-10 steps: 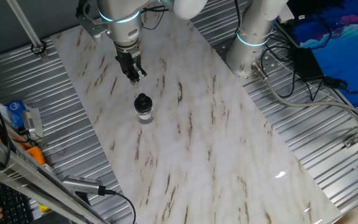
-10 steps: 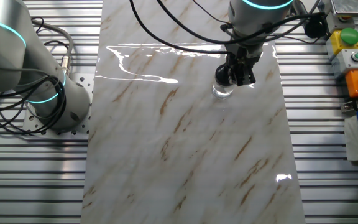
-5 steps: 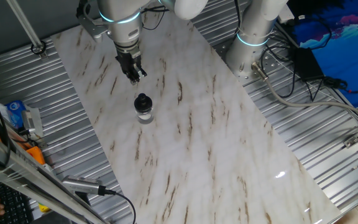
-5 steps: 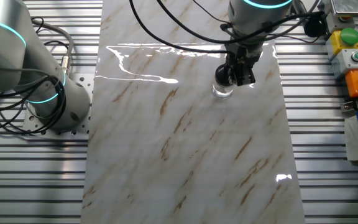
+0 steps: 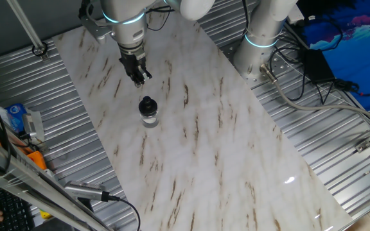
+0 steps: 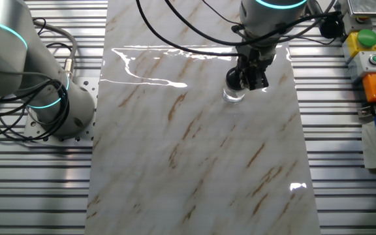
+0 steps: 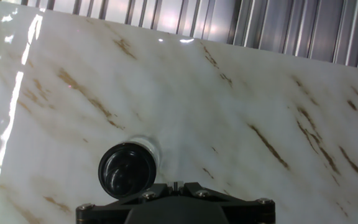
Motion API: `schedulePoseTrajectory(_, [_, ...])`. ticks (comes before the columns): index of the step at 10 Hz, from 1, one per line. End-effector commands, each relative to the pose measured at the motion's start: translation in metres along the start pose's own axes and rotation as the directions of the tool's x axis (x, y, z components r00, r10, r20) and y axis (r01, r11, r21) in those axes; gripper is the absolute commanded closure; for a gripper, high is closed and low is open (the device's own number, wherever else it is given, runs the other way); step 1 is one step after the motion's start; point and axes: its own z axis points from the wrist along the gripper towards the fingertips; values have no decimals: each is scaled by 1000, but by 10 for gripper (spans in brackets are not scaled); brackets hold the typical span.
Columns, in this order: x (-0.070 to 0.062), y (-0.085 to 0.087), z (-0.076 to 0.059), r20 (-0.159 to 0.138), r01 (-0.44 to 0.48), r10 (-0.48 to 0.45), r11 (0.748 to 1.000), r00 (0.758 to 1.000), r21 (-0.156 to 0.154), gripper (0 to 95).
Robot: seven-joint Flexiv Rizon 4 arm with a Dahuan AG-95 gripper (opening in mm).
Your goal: Unscrew the lid from the jar
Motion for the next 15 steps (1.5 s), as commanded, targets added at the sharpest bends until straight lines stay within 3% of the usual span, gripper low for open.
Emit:
schedulePoseTrajectory(1, [0,0,0,0,14,-14,1000,1000,0,950])
schedulePoseTrajectory(8, [0,0,0,9,55,-55,998,998,-4,950])
schedulePoseTrajectory(15, [0,0,0,16,258,-258,966,966,-19,950])
